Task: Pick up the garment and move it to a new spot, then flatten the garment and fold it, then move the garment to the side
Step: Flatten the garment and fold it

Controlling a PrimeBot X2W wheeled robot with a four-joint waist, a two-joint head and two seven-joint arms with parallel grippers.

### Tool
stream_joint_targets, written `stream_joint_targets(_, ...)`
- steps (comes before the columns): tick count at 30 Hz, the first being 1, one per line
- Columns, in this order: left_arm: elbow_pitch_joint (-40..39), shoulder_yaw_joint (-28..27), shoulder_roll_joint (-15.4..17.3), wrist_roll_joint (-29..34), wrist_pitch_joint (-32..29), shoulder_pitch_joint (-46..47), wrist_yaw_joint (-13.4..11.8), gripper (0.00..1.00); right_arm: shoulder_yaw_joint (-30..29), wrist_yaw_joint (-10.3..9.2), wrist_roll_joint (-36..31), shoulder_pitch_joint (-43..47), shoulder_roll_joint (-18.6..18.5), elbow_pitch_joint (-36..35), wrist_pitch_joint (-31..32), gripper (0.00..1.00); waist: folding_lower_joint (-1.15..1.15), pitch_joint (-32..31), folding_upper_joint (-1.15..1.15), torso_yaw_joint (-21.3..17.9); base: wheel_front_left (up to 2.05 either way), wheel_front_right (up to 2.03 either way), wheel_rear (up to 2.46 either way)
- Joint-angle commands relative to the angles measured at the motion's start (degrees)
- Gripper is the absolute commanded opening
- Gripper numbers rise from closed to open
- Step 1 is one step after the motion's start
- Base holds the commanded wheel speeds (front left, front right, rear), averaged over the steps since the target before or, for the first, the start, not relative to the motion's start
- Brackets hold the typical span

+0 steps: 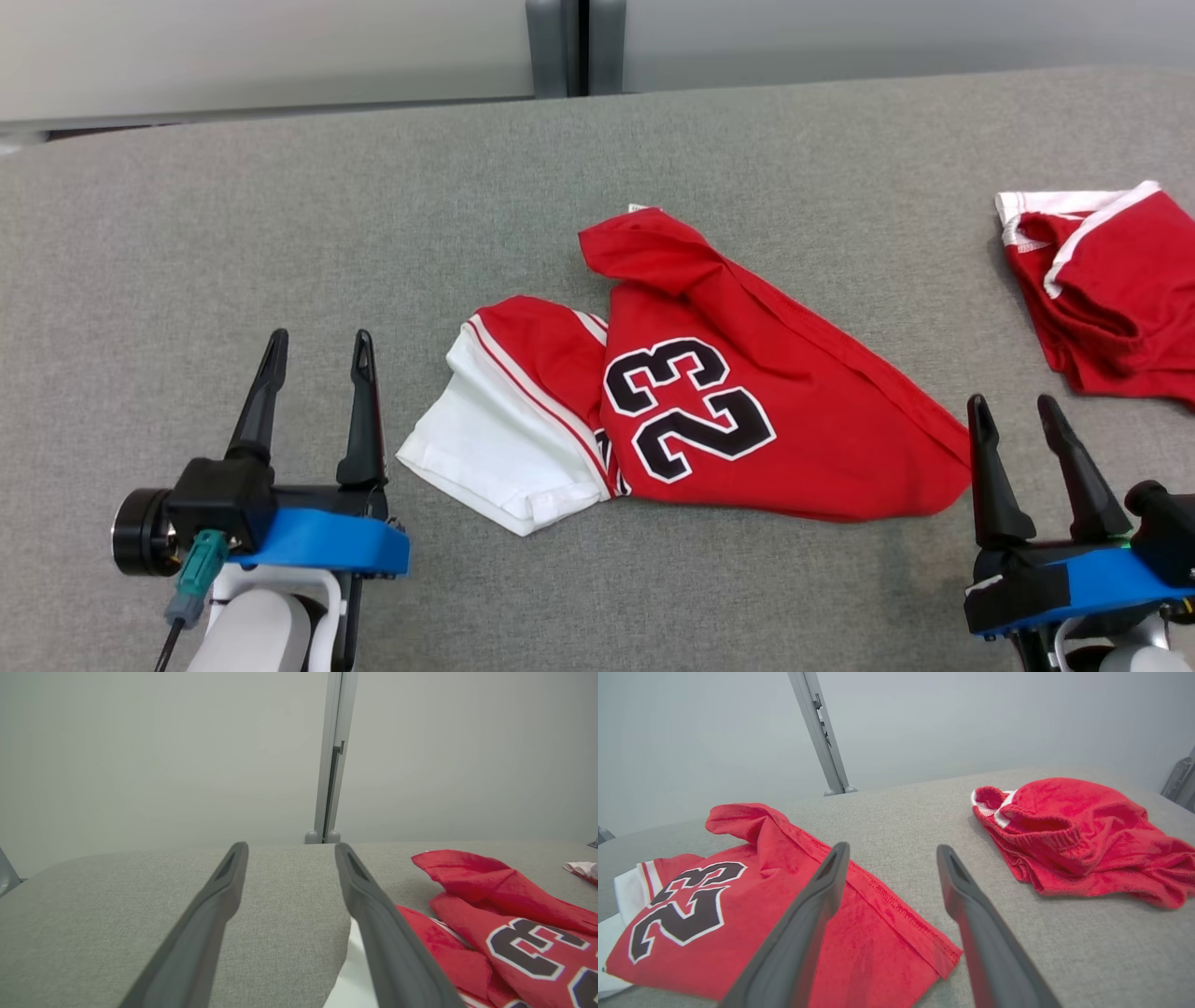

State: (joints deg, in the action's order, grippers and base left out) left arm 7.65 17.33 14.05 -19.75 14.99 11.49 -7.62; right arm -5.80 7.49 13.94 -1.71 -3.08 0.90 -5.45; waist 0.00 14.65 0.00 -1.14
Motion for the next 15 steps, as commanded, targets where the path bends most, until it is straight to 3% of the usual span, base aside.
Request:
stream_joint_targets(1,-0.3,-0.3,0.4,0.2,0.2,-0.9,-0.5,1.00,0.7,0.00,-1.1,-0.9,-0.8,-1.0,-1.5,1.00,0.00,-0.8,0.00,-0.3,0.00,0.00,0.00)
stream_joint_targets(15,-4.0,0.2,2.1,0.4,-1.7,-6.9,-2.4,1.00,2.7,0.00,-4.2,4.0,-0.7,-9.1,0.3,1.00,0.00,-5.3,0.00,-0.9,0.00,0.00,0.00)
